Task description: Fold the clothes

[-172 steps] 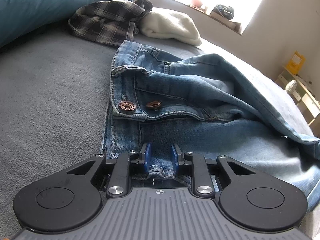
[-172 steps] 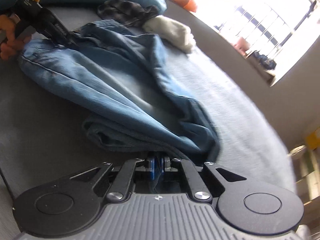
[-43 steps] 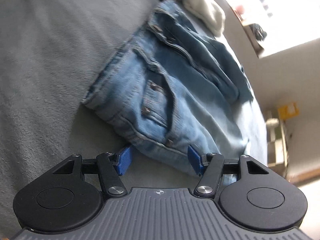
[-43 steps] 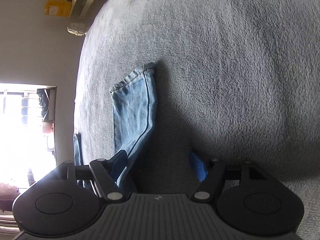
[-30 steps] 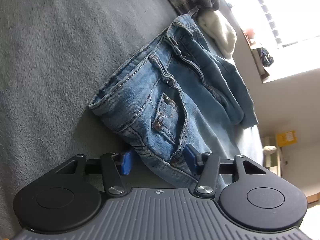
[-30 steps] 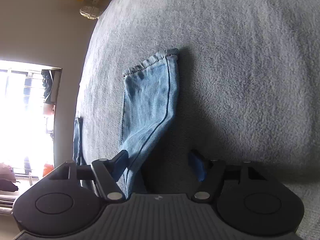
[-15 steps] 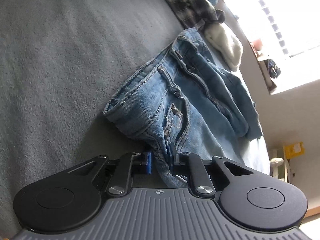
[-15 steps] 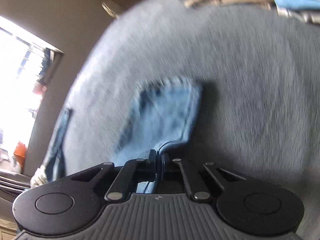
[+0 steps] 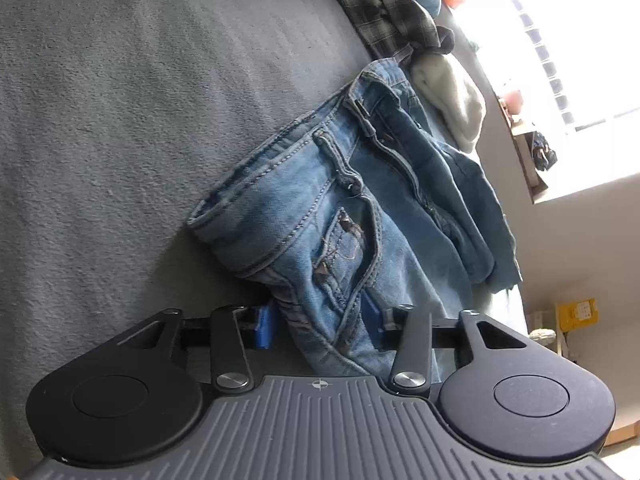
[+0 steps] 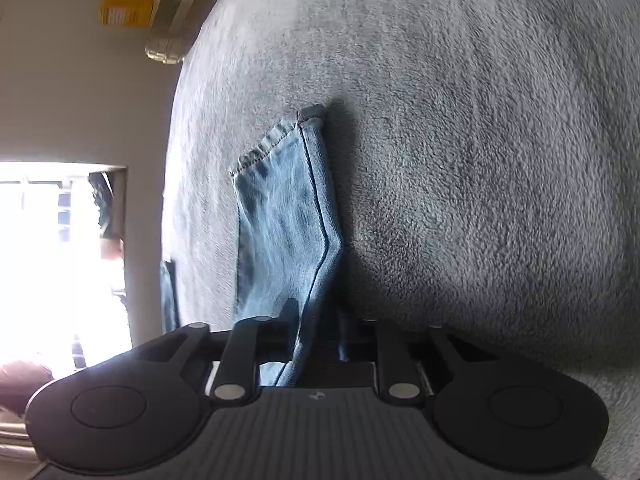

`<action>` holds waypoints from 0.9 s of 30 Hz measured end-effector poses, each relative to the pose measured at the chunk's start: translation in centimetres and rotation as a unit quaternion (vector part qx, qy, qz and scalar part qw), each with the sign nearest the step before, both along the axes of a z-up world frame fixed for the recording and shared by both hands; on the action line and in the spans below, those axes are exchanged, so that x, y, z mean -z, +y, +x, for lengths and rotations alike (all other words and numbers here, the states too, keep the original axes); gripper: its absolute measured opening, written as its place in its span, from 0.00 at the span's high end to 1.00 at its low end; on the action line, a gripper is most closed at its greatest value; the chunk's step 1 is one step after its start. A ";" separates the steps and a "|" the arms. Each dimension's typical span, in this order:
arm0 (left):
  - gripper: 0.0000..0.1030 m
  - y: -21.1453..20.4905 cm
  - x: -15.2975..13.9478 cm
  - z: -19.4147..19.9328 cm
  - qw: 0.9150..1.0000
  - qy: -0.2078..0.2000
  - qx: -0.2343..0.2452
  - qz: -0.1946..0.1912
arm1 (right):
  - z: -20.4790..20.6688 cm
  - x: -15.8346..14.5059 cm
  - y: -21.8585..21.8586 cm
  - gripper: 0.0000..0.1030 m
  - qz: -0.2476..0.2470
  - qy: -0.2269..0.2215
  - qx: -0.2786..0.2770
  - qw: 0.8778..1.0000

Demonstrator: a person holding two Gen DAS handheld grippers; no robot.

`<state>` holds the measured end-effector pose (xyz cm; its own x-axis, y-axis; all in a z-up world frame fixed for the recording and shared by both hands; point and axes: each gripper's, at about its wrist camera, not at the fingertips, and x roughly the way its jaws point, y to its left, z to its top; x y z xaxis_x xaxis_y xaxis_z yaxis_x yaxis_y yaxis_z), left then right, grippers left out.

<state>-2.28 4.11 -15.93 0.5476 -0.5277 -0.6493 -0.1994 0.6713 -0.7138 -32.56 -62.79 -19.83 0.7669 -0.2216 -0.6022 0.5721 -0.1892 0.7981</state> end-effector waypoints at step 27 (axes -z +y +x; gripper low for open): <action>0.92 3.7 -2.9 2.1 0.997 -0.010 0.043 0.056 | -0.8 -11.9 0.8 0.97 -0.208 0.168 -0.047 0.962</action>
